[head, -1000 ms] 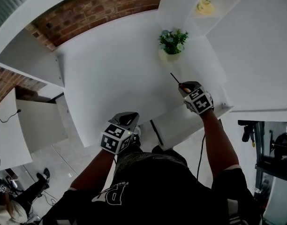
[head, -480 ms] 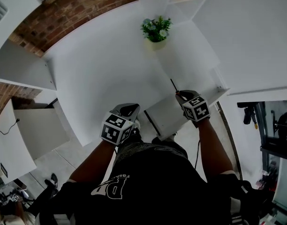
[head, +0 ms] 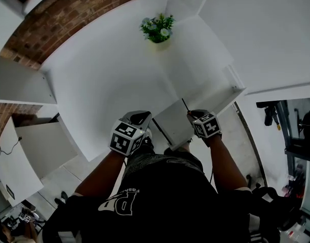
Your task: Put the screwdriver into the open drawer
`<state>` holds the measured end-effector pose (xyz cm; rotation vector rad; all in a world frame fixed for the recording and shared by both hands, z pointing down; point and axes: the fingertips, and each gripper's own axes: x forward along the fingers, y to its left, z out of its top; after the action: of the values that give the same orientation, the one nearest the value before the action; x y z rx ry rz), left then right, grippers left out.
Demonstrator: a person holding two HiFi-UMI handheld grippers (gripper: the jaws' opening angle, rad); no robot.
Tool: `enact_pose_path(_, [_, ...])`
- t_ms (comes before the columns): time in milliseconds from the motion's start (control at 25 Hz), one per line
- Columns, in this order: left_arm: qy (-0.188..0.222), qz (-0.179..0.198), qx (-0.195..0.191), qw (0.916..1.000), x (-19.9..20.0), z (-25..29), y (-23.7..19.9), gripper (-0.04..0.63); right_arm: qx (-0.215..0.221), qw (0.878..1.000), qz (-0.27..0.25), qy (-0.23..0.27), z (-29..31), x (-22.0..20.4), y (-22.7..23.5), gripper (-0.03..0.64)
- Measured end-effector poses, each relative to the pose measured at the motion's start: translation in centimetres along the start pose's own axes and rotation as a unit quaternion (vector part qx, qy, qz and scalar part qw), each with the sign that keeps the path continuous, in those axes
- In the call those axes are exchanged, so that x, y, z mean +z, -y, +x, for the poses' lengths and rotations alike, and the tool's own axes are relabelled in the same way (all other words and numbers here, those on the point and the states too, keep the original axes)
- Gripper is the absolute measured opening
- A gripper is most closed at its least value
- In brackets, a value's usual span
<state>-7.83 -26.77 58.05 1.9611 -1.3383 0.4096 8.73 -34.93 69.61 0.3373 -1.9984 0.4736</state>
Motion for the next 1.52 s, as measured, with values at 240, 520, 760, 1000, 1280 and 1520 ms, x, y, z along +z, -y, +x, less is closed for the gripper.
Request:
enact_pose_path(240, [-0.012,-0.005,0.004,0.9999,-0.4,0.4,0.1,0.017,0.007,0.998,0.020,-0.051,2.3,-2.5,0.8,0.074])
enact_pose_path(520, [-0.019,-0.024,0.024,0.9992,-1.3,0.2,-0.9,0.017,0.014,0.994,0.013,-0.111,6.4,-2.9,1.7,0.074])
enact_pose_path(760, [-0.017,-0.050,0.045,0.9976,-2.2,-0.6,-1.8,0.017,0.012,0.991,0.001,-0.137,9.5,-3.1,2.1,0.074])
enact_pose_path(1000, [-0.016,-0.068,0.058,0.9959,-3.3,-1.2,-2.4,0.017,0.007,0.988,-0.005,-0.152,12.0,-3.8,2.6,0.074])
enact_pose_path(1280, [-0.015,-0.077,0.067,0.9946,-4.0,-1.9,-3.1,0.017,0.009,0.988,-0.005,-0.154,12.9,-4.1,2.7,0.077])
enact_pose_path(1520, [-0.008,-0.073,0.064,0.9952,-4.1,-2.6,-3.0,0.017,-0.007,0.988,-0.015,-0.153,12.3,-3.9,2.8,0.087])
